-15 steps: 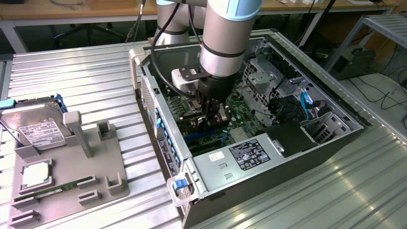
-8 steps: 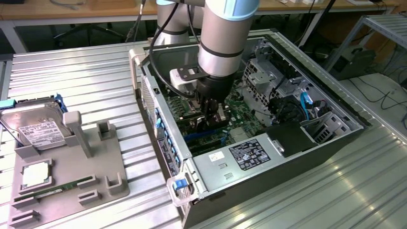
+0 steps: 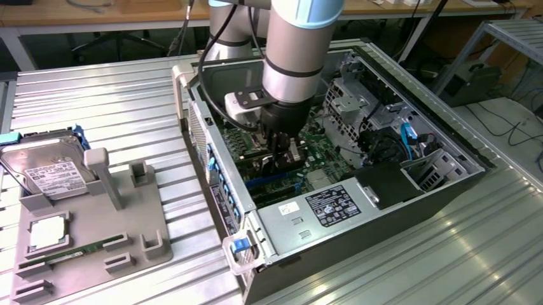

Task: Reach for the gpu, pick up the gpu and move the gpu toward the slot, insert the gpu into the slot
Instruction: 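Insert the gpu into the slot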

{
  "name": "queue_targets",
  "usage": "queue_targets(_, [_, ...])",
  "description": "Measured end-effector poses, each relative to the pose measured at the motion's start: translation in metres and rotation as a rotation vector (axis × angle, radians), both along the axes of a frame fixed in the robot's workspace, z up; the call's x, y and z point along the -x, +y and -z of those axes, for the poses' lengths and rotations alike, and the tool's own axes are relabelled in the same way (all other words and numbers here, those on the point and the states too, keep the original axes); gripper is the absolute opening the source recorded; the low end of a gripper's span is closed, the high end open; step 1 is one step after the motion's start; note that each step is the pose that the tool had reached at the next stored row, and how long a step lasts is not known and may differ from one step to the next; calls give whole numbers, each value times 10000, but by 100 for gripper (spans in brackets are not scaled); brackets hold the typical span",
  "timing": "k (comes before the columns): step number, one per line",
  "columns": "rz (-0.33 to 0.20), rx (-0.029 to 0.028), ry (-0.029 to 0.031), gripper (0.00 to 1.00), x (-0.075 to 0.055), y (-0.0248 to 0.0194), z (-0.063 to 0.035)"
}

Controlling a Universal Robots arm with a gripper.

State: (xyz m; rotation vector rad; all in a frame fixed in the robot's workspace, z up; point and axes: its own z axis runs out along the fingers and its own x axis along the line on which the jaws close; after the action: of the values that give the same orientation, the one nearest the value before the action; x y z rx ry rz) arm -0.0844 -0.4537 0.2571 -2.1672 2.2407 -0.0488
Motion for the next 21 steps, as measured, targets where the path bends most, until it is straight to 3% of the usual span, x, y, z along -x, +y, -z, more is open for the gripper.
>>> queue_targets(14, [-13,-1,-1,27,17,0,3])
queue_targets(18, [-13,-3,149,27,9,0,4])
queue_targets(21, [-13,-1,168,27,9,0,3])
